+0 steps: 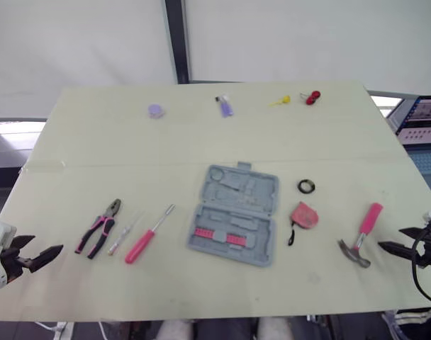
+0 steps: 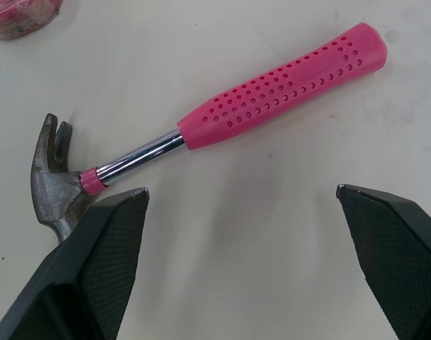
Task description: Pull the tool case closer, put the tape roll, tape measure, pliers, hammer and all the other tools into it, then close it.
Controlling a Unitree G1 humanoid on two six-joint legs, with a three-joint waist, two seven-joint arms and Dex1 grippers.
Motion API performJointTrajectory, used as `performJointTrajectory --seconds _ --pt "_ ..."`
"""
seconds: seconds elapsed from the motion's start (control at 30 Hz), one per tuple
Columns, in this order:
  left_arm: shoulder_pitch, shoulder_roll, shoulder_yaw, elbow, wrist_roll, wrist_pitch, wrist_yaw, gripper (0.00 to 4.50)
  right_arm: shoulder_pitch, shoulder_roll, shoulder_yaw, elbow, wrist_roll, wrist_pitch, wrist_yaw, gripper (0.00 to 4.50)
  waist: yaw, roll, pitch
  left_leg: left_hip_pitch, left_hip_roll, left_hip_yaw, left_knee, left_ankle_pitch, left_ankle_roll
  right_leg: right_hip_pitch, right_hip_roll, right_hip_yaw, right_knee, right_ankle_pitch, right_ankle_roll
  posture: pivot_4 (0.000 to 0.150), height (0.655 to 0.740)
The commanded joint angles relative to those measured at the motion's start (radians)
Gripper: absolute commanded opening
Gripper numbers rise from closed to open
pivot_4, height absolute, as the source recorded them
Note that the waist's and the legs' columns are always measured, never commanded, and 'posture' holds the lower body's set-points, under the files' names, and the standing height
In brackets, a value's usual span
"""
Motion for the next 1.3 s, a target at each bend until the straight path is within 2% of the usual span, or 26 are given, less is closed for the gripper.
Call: performJointTrajectory --seconds 0.03,0.53,0.87,1.0,1.13,1.3 --pt "-0.002 0.014 0.023 0.004 0.000 -0.015 0.004 4.46 -0.005 0.001 -0.018 0.010 0.007 -0.017 -0.003 4.50 0.000 0.000 0.000 0.000 0.000 0.000 0.000 0.000 0.000 0.000 0.000 0.000 0.000 0.000 0.000 0.150 0.7400" --pt "-0.006 0.013 0.022 -0.009 -0.003 0.016 0.008 4.46 -0.049 0.004 0.000 0.063 -0.014 -0.051 -0.005 4.50 -0.001 0.000 0.000 0.000 0.000 0.000 0.000 0.000 0.000 0.000 0.000 0.000 0.000 0.000 0.000 0.150 0.7400" --pt "0.055 0.002 0.001 -0.058 0.009 0.029 0.012 4.46 -0.056 0.012 0.006 0.063 -0.018 -0.053 0.001 4.50 -0.001 0.000 0.000 0.000 0.000 0.000 0.000 0.000 0.000 0.000 0.000 0.000 0.001 0.000 0.000 0.150 0.7400" --pt "0.048 0.009 0.001 -0.047 0.017 0.014 0.025 4.46 -0.044 0.020 -0.026 0.043 0.011 -0.035 0.000 4.50 0.000 0.000 0.000 0.000 0.000 0.000 0.000 0.000 0.000 0.000 0.000 0.000 0.000 0.000 0.000 0.150 0.7400" --pt "0.011 0.012 -0.033 -0.135 -0.009 0.051 0.008 4.46 -0.015 0.039 -0.083 -0.091 0.105 0.062 0.018 4.50 0.003 0.000 0.000 0.000 0.000 0.000 0.000 0.000 0.000 0.000 0.000 0.000 0.000 0.000 0.000 0.150 0.7400" --pt "-0.157 0.032 -0.177 -0.243 -0.018 0.122 -0.022 4.46 0.052 0.089 -0.068 -0.434 0.172 0.194 -0.042 4.50 0.010 0.000 0.000 0.000 0.000 0.000 0.002 0.000 0.000 0.000 0.000 0.001 0.002 0.001 -0.001 0.150 0.7400"
